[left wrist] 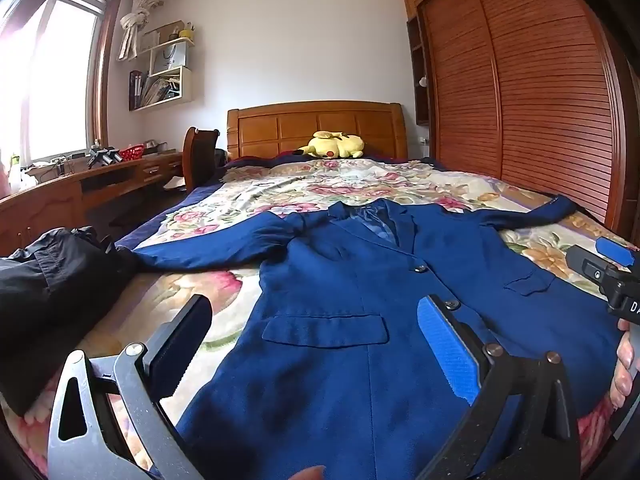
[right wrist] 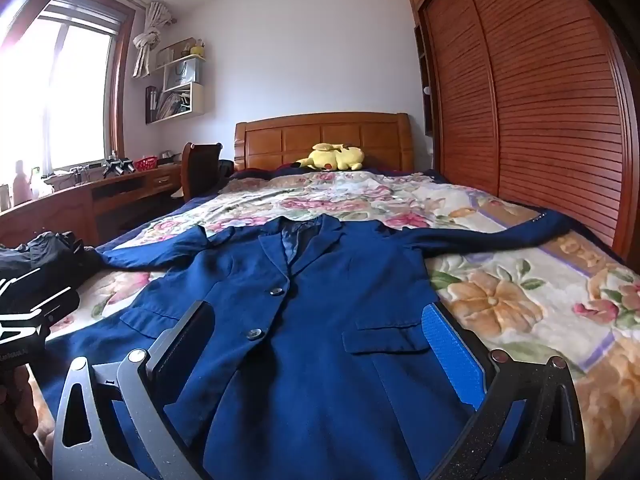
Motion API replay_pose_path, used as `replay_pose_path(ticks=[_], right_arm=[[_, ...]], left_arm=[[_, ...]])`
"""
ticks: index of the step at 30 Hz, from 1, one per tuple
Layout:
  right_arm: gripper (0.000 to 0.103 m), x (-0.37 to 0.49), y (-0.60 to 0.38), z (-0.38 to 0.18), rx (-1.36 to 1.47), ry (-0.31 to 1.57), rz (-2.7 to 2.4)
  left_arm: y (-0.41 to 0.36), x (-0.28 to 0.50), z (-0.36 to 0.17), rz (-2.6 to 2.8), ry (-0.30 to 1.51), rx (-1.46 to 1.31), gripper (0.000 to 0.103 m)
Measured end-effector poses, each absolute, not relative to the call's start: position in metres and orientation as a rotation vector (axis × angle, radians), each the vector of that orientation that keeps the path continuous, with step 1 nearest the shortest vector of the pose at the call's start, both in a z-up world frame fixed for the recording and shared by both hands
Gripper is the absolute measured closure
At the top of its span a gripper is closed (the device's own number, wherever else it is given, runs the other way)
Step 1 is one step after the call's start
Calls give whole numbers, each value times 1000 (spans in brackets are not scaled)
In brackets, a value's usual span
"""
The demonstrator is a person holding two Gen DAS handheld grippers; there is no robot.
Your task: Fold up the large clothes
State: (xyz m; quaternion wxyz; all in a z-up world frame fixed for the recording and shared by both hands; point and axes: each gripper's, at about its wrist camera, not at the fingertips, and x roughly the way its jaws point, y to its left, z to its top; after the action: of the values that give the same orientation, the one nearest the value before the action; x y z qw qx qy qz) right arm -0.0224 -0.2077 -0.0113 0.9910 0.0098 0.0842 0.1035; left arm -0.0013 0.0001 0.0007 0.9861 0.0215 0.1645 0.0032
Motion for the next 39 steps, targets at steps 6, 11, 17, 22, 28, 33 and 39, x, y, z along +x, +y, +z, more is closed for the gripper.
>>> replay_pose_path(ticks=[6,11,17,22,28,33,39], right_arm=[[0,-25,-204,-12,-3,174,205],[0,-24,-211,-6,-1,172,210],[0,-25,-208,-8,-13,161,204],[0,-25,-208,-9,-15,159,201],[0,-25,-208,-9,-14,159,199],[0,-24,-208,-9,-15,159,199],[0,-23,-210,-8,-12,158,199]], left_arm=[[2,-6,0,14,306,22,0],[5,-4,-2,12,317,28,0],[7,-3,-2,17,319,33,0],[7,-3,-2,17,321,32,0],[8,-2,-1,16,323,31,0],[8,-2,-2,16,322,31,0],[8,-2,-2,16,322,33,0]])
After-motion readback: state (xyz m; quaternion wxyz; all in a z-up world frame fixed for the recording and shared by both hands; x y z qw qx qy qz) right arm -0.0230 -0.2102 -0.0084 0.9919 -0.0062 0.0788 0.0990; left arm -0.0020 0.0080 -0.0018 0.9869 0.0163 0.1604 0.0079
